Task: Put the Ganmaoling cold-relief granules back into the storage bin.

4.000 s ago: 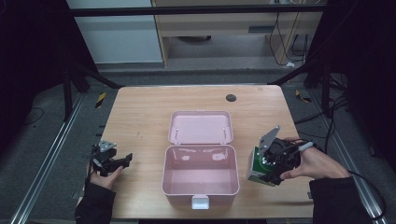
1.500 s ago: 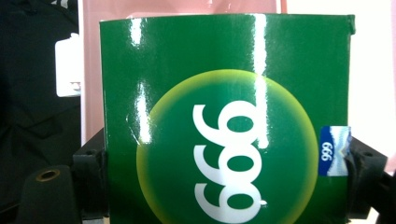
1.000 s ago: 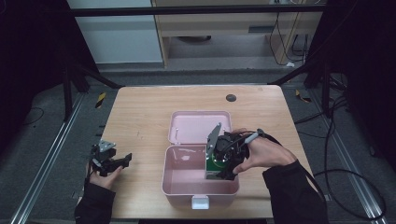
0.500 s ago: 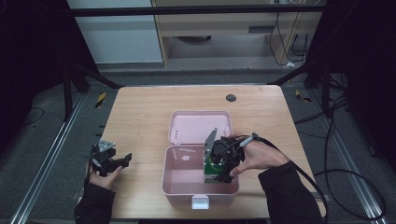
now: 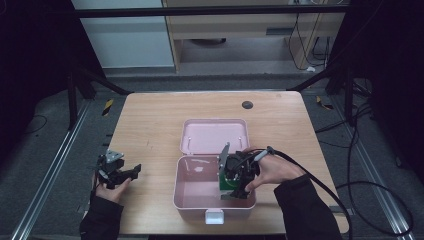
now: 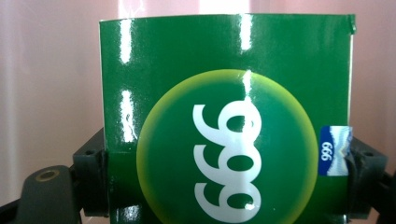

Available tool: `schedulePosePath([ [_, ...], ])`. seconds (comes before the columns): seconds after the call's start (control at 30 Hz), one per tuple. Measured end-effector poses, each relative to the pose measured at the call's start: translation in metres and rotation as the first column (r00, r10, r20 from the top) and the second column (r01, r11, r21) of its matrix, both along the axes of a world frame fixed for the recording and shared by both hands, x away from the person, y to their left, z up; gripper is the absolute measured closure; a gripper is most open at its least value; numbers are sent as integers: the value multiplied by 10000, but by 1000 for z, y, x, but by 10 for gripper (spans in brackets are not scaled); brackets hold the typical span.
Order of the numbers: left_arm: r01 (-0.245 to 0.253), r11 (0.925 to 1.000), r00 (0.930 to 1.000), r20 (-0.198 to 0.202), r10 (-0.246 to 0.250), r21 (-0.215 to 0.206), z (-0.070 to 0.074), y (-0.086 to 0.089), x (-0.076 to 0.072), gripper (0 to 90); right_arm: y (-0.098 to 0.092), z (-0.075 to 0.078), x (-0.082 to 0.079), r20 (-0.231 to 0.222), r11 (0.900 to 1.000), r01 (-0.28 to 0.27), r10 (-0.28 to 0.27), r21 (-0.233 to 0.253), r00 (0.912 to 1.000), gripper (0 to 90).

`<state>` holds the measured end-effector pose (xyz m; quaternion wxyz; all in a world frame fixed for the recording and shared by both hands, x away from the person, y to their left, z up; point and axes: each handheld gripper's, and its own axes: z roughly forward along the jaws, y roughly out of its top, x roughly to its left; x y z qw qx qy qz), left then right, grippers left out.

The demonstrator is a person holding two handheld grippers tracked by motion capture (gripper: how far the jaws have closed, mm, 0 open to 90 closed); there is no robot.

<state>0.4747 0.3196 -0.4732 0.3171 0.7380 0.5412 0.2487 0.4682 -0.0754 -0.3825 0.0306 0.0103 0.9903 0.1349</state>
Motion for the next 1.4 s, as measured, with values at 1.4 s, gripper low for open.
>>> schedulePosePath([
  [1.4, 47, 10000, 10000, -58, -47, 10, 0, -1, 0, 312, -45, 38, 1, 659, 9455, 1492, -1752, 2894, 9823, 96],
])
